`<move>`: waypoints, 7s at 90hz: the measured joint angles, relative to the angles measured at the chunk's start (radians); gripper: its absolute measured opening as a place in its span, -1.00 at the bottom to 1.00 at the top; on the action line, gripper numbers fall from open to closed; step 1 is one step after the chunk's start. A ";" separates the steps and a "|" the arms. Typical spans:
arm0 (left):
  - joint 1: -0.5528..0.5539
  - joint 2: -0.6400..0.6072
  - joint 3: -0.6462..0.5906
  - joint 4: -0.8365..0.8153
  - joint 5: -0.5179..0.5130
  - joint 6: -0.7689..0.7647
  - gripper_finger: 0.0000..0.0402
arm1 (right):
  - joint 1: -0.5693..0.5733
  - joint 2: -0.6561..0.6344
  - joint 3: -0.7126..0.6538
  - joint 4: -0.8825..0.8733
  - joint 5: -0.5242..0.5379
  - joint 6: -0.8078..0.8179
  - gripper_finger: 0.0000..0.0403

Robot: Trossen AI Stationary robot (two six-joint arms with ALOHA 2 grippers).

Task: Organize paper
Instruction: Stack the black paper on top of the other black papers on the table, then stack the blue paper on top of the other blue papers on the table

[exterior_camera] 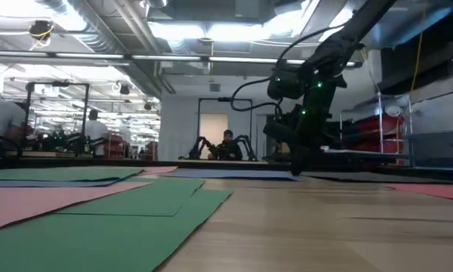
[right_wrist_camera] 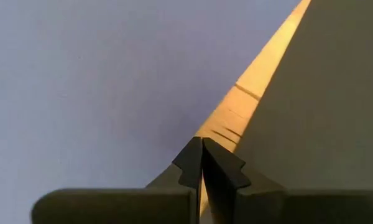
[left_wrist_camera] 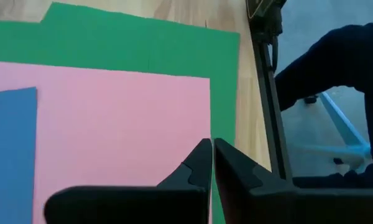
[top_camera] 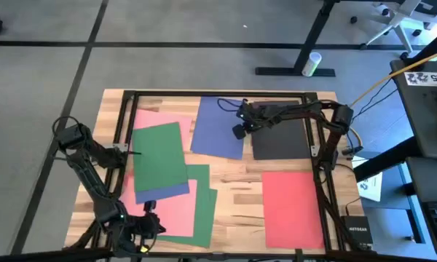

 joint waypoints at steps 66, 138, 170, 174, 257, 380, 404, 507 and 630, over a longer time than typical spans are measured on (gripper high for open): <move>0.001 0.001 0.000 0.000 0.000 -0.011 -1.00 | -0.006 0.001 -0.001 -0.036 0.070 0.090 -1.00; 0.001 0.001 0.000 0.000 0.000 -0.018 -1.00 | -0.007 0.001 -0.003 -0.089 0.120 0.235 -1.00; 0.001 0.001 0.000 0.000 0.000 -0.016 -1.00 | -0.006 0.001 -0.004 -0.063 0.142 0.322 -1.00; 0.001 0.001 0.000 0.000 0.000 -0.016 -1.00 | -0.005 0.001 -0.004 -0.060 0.143 0.322 -1.00; 0.213 0.001 0.000 0.201 -0.001 0.437 -1.00 | 0.258 -0.273 0.123 -0.159 0.173 -0.042 -1.00; 0.862 0.001 -0.030 -0.448 0.339 0.557 -1.00 | 0.740 -0.327 0.123 -0.230 0.486 -0.158 -1.00; 0.829 -0.004 -0.141 -0.303 0.489 0.517 -1.00 | 0.740 -0.326 0.123 -0.230 0.487 -0.202 -1.00; 0.674 -0.010 -0.094 -0.229 0.500 0.417 -1.00 | 0.228 0.241 0.389 0.337 -0.146 -0.544 -1.00; 0.669 -0.012 -0.070 -0.251 0.491 0.418 -1.00 | 0.176 0.459 0.655 0.126 -0.221 -0.649 -1.00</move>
